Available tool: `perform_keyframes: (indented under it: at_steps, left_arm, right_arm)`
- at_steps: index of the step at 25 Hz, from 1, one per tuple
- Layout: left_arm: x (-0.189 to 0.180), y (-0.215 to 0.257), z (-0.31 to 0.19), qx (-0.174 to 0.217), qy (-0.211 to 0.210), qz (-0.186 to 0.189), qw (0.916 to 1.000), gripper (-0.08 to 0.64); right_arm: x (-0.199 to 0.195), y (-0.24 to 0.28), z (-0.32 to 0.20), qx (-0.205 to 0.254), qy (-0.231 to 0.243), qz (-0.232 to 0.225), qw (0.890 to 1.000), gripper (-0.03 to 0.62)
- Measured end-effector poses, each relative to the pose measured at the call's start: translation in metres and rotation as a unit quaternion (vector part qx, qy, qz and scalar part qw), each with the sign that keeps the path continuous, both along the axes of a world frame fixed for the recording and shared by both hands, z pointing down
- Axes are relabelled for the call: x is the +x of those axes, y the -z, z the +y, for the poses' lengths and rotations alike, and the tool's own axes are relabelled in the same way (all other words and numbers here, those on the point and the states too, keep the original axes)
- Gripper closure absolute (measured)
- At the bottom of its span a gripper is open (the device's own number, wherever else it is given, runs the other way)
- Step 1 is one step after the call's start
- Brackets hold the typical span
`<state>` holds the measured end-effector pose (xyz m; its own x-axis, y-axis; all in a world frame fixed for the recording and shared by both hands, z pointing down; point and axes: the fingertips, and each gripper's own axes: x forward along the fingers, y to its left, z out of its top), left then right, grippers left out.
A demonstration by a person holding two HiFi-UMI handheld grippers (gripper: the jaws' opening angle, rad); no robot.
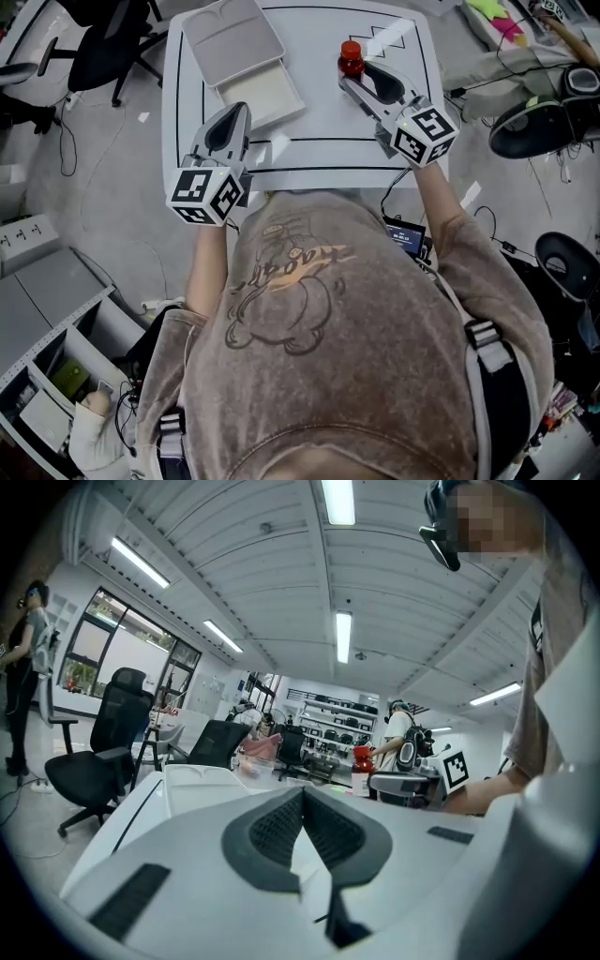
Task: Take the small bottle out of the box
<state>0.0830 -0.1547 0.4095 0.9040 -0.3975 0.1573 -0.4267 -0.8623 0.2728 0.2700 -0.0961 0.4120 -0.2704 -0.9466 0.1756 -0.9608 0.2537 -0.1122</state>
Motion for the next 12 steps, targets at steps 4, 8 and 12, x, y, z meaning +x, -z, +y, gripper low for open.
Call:
perform_keyframes:
  at_steps: [4, 8, 12]
  left_arm:
    - [-0.002, 0.0, 0.002, -0.001, -0.001, 0.002, 1.0, 0.552]
    - [-0.002, 0.001, 0.003, -0.002, -0.001, 0.003, 1.0, 0.552]
    - [-0.002, 0.002, 0.007, -0.004, 0.0, 0.005, 1.0, 0.552]
  right_arm:
    - [-0.011, 0.0, -0.004, 0.0, 0.014, 0.004, 1.0, 0.407]
    - [-0.019, 0.003, -0.009, 0.001, 0.027, 0.005, 1.0, 0.407]
    - [-0.023, 0.007, -0.01, 0.004, 0.033, 0.003, 0.999, 0.407]
